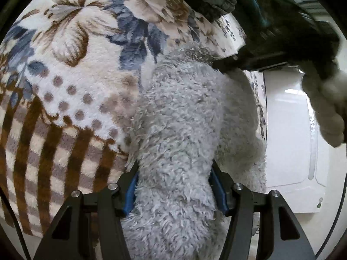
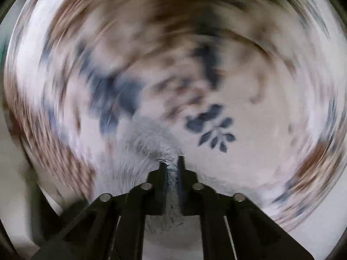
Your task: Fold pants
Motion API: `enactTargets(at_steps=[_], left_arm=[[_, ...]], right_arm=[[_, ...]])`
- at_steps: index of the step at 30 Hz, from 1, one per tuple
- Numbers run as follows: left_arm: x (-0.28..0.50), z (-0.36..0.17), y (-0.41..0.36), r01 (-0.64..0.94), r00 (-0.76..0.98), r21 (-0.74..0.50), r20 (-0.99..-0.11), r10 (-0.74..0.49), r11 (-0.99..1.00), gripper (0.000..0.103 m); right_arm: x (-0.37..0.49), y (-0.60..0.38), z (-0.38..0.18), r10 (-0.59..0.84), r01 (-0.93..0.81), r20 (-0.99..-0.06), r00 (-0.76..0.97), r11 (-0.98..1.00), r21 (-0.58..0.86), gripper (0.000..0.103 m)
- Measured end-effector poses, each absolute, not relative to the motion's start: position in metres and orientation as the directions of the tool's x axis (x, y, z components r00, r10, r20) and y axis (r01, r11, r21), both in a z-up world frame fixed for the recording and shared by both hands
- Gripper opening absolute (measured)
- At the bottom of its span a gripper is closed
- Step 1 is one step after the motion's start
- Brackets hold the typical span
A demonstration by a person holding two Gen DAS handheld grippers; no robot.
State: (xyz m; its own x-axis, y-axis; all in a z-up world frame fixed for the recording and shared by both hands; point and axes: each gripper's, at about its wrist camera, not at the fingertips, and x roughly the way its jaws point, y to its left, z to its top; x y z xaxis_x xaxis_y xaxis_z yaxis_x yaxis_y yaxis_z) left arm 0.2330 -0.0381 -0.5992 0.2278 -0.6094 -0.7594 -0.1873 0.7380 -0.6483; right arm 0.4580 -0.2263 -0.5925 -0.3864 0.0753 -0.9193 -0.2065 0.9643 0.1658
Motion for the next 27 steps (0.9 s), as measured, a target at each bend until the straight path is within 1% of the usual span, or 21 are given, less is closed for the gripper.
enactTargets(at_steps=[1,2,3,4,5,6,7,9,10,11,12,13,14,15,16,17,20,22,23,25,27], left_arm=[[0.236,-0.597,-0.038,-0.186,0.223,-0.648,-0.76,-0.61,0.739,0.055],[0.237,-0.595,-0.038,-0.19,0.214,-0.649,-0.76,-0.614,0.737,0.055],[0.241,-0.593,-0.037,-0.2,0.203,-0.648,-0.761,-0.617,0.735,0.055],[0.245,-0.59,-0.034,-0.216,0.192,-0.647,-0.762,-0.618,0.731,0.055],[0.25,-0.587,-0.03,-0.23,0.182,-0.645,-0.764,-0.619,0.729,0.055],[0.254,-0.584,-0.027,-0.248,0.165,-0.643,-0.765,-0.623,0.725,0.055],[0.258,-0.582,-0.024,-0.261,0.163,-0.644,-0.763,-0.625,0.719,0.055],[0.265,-0.572,-0.016,-0.27,0.183,-0.642,-0.766,-0.616,0.718,0.055],[0.272,-0.563,-0.012,-0.27,0.2,-0.637,-0.771,-0.605,0.722,0.055],[0.277,-0.556,-0.01,-0.268,0.211,-0.63,-0.777,-0.593,0.729,0.056],[0.284,-0.548,-0.008,-0.265,0.224,-0.621,-0.784,-0.579,0.737,0.061],[0.293,-0.537,-0.009,-0.246,0.247,-0.623,-0.781,-0.573,0.743,0.065],[0.301,-0.532,-0.012,-0.219,0.257,-0.627,-0.777,-0.575,0.748,0.074],[0.311,-0.526,-0.018,-0.177,0.257,-0.629,-0.772,-0.581,0.757,0.082],[0.324,-0.517,-0.031,-0.112,0.246,-0.63,-0.767,-0.593,0.768,0.085],[0.334,-0.513,-0.046,-0.049,0.221,-0.62,-0.771,-0.597,0.783,0.09],[0.364,-0.508,-0.111,0.162,0.102,-0.592,-0.786,-0.61,0.79,0.09],[0.379,-0.508,-0.165,0.315,-0.006,-0.562,-0.807,-0.591,0.765,0.09],[0.384,-0.51,-0.193,0.393,-0.044,-0.522,-0.833,-0.552,0.757,0.09],[0.392,-0.52,-0.243,0.52,-0.14,-0.485,-0.86,-0.49,0.703,0.09],[0.394,-0.536,-0.273,0.586,-0.201,-0.452,-0.885,-0.42,0.672,0.09]], right_arm=[[0.459,-0.234,-0.595,0.126,-0.135,-0.907,-0.401,0.972,0.194,0.008],[0.459,-0.246,-0.592,0.226,-0.041,-0.888,-0.401,0.964,0.264,0.015],[0.457,-0.249,-0.587,0.256,-0.028,-0.883,-0.392,0.957,0.29,0.029],[0.45,-0.253,-0.572,0.26,-0.048,-0.894,-0.364,0.954,0.297,0.039],[0.444,-0.256,-0.561,0.252,-0.069,-0.907,-0.338,0.954,0.291,0.061],[0.438,-0.26,-0.549,0.238,-0.09,-0.921,-0.309,0.957,0.277,0.075],[0.428,-0.265,-0.538,0.221,-0.111,-0.935,-0.277,0.959,0.26,0.076],[0.423,-0.283,-0.527,0.168,-0.135,-0.946,-0.279,0.968,0.211,0.076],[0.421,-0.292,-0.529,0.122,-0.117,-0.954,-0.275,0.98,0.159,0.076],[0.413,-0.315,-0.529,0.101,-0.048,-0.964,-0.247,0.992,0.117,0.076],[0.407,-0.332,-0.527,0.115,0.013,-0.968,-0.225,0.993,0.115,0.076],[0.396,-0.365,-0.52,0.156,0.132,-0.97,-0.189,0.982,0.132,0.076],[0.387,-0.387,-0.514,0.19,0.213,-0.969,-0.159,0.965,0.154,0.076],[0.374,-0.404,-0.508,0.227,0.283,-0.965,-0.128,0.941,0.184,0.076],[0.355,-0.432,-0.502,0.258,0.367,-0.961,-0.097,0.907,0.206,0.076],[0.343,-0.448,-0.5,0.26,0.412,-0.962,-0.086,0.888,0.203,0.076],[0.297,-0.484,-0.505,0.295,0.531,-0.954,-0.062,0.819,0.218,0.076],[0.268,-0.496,-0.517,0.334,0.588,-0.941,-0.048,0.771,0.244,0.076],[0.252,-0.501,-0.522,0.354,0.622,-0.935,-0.033,0.739,0.258,0.076],[0.227,-0.503,-0.534,0.386,0.664,-0.922,-0.006,0.691,0.285,0.076],[0.205,-0.509,-0.545,0.43,0.703,-0.902,0.028,0.634,0.324,0.076]])
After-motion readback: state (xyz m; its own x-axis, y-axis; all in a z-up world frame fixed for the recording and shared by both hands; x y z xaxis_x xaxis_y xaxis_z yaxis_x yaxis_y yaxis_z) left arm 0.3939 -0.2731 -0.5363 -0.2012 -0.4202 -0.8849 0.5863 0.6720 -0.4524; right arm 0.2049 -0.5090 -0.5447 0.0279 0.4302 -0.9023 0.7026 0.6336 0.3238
